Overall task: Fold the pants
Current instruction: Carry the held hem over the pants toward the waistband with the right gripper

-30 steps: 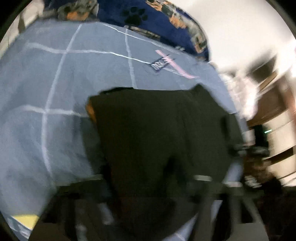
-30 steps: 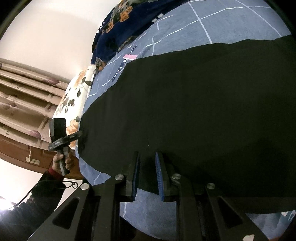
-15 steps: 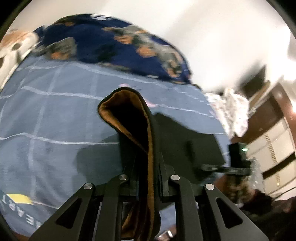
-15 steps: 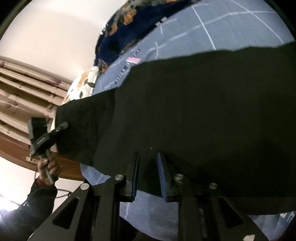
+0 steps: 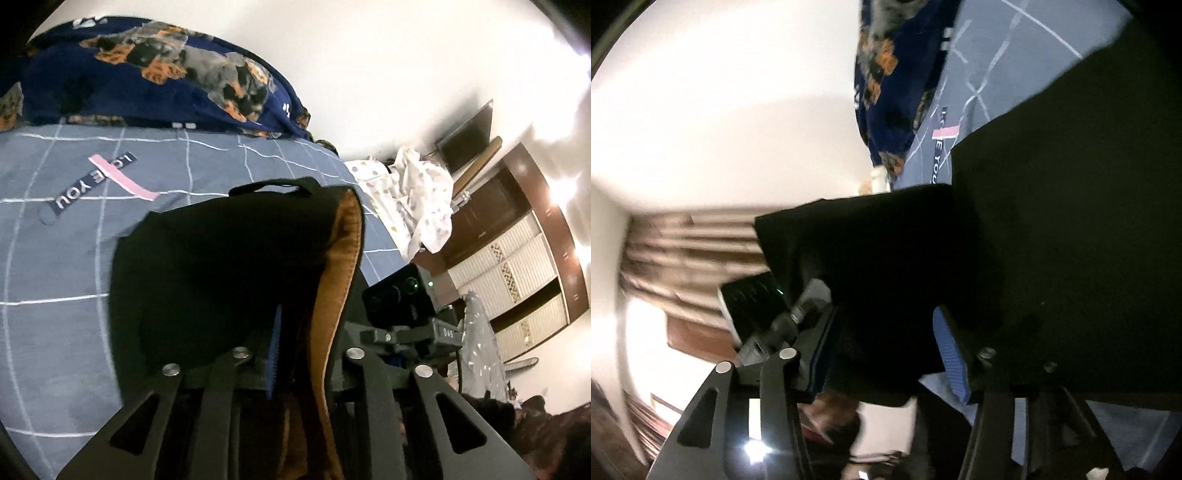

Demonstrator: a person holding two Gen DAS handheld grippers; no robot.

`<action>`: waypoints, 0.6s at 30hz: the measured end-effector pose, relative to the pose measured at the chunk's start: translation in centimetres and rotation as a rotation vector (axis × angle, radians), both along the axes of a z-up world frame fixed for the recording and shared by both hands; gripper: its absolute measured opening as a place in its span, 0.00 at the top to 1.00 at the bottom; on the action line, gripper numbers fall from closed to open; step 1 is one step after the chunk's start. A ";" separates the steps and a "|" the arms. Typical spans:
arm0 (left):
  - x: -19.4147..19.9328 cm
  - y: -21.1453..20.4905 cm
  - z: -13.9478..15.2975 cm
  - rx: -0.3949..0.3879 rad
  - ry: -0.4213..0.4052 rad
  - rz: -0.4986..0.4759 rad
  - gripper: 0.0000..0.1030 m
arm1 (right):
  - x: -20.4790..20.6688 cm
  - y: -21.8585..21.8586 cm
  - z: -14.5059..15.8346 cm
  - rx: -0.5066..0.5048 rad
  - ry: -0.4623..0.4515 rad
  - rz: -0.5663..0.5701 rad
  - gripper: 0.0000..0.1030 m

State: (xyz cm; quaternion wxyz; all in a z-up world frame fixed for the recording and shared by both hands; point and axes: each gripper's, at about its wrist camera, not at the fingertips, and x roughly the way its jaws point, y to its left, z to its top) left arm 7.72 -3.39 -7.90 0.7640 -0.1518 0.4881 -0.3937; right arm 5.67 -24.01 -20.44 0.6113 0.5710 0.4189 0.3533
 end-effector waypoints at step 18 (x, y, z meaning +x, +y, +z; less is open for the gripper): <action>-1.0 4.3 1.0 -0.093 -0.052 0.115 0.43 | -0.1 -1.8 -1.4 -0.064 0.119 -0.043 0.28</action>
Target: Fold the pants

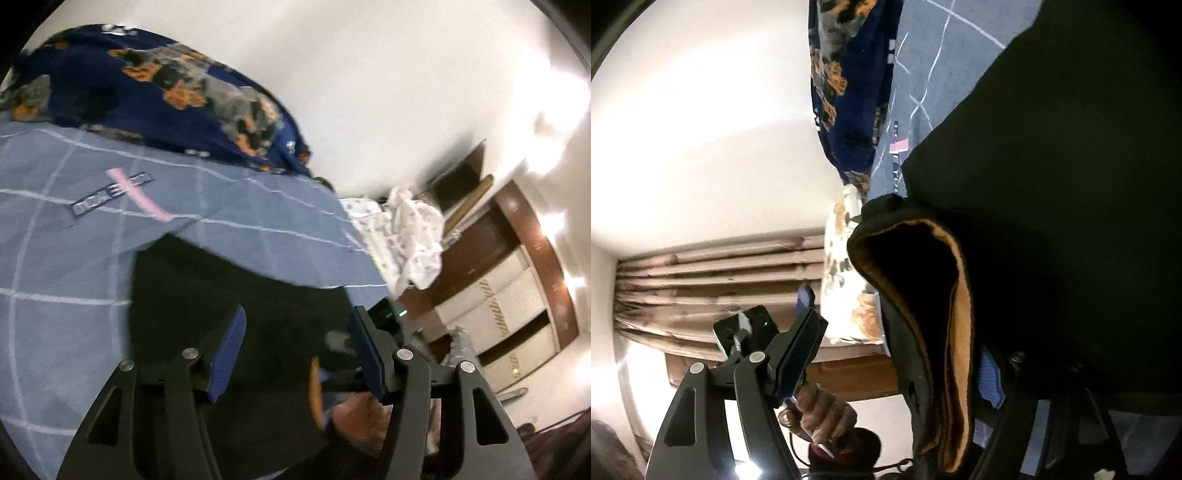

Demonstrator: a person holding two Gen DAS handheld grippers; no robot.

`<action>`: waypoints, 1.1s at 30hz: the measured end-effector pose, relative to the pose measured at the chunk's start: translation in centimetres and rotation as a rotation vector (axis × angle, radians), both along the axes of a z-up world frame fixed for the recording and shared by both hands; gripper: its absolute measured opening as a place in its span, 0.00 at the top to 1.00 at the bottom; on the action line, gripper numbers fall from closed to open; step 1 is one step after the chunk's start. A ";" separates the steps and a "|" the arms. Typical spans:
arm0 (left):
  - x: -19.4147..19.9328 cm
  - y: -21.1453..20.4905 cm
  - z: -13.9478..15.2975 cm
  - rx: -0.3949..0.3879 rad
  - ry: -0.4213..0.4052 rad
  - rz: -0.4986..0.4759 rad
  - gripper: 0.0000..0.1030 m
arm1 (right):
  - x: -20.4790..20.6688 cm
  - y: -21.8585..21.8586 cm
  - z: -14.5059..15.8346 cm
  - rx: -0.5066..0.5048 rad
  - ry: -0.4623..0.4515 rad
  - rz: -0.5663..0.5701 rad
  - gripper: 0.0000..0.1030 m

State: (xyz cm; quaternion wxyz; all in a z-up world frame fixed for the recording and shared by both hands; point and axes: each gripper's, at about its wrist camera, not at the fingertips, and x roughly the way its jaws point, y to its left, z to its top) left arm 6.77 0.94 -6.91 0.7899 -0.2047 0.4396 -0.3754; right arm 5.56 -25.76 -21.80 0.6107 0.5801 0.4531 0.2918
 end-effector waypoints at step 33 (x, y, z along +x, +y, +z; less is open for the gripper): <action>-1.3 -5.2 -7.4 0.249 0.145 -0.064 0.29 | -1.3 -21.4 1.4 -0.332 0.014 -0.193 0.89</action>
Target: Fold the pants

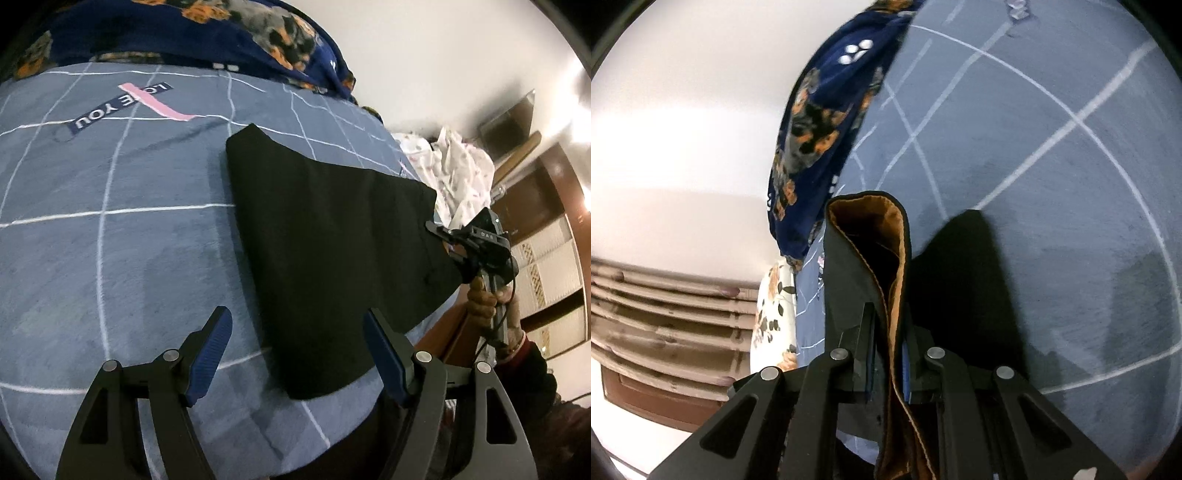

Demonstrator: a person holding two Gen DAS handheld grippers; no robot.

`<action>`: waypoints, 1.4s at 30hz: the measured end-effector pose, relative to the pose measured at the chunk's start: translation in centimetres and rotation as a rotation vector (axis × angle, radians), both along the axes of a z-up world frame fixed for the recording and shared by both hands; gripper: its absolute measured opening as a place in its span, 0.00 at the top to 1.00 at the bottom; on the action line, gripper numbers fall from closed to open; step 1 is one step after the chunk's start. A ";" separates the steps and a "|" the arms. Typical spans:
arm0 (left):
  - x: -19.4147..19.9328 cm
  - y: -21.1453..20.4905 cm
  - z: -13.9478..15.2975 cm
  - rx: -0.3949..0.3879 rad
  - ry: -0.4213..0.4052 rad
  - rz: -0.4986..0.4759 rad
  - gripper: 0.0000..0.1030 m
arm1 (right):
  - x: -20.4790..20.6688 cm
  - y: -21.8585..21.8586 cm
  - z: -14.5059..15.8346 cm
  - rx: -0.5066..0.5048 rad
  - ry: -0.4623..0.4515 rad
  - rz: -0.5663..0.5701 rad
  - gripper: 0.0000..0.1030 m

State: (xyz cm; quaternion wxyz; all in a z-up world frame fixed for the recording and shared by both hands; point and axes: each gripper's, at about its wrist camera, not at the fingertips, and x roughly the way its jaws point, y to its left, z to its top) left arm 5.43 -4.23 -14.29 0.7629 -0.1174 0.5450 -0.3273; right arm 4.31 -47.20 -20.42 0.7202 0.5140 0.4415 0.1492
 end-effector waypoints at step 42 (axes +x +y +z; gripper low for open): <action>1.2 -2.8 -2.6 0.057 0.046 -0.017 0.29 | -10.2 0.4 0.2 0.009 0.002 -0.076 0.91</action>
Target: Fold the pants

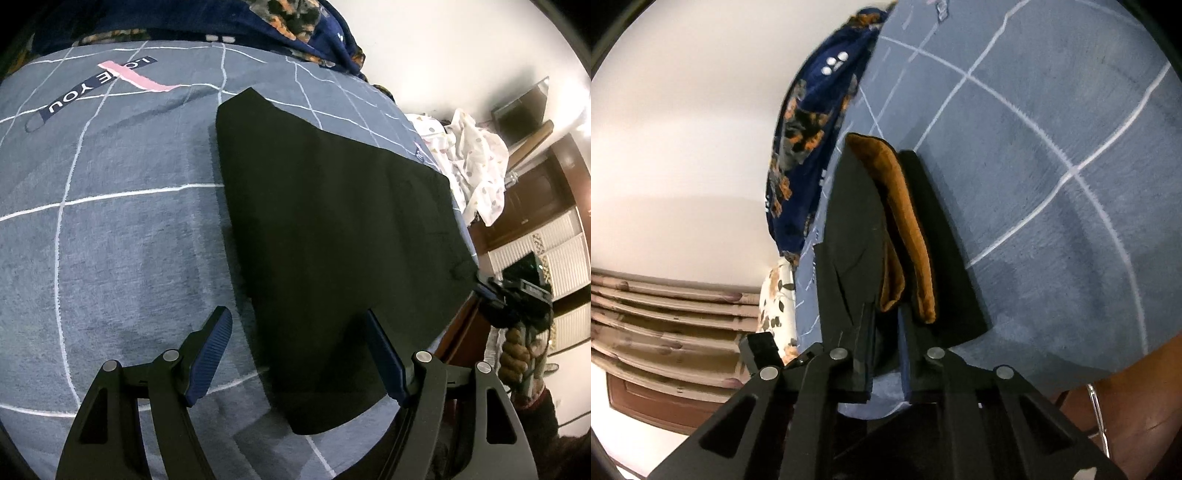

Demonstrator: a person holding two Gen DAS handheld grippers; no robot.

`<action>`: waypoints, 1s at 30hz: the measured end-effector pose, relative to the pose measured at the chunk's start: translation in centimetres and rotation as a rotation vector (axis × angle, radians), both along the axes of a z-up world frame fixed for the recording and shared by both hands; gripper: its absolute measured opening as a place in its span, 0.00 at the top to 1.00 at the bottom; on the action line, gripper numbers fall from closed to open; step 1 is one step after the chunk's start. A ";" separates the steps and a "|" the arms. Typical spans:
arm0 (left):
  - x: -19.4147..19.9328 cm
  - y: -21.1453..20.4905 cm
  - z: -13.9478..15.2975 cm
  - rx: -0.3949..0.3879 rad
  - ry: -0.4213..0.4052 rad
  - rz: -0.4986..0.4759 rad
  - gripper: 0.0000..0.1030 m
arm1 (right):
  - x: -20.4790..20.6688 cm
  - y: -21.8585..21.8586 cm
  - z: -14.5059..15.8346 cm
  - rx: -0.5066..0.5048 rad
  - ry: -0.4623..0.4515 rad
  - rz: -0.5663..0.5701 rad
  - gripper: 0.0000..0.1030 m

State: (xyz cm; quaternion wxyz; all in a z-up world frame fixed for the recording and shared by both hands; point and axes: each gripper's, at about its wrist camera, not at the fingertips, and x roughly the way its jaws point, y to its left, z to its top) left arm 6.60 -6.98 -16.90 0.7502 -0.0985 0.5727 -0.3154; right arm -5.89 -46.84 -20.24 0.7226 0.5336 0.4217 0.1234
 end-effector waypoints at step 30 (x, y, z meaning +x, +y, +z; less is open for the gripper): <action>1.6 1.1 -0.9 -0.081 0.027 -0.004 0.28 | 4.2 -1.8 0.9 -0.268 0.083 0.107 0.55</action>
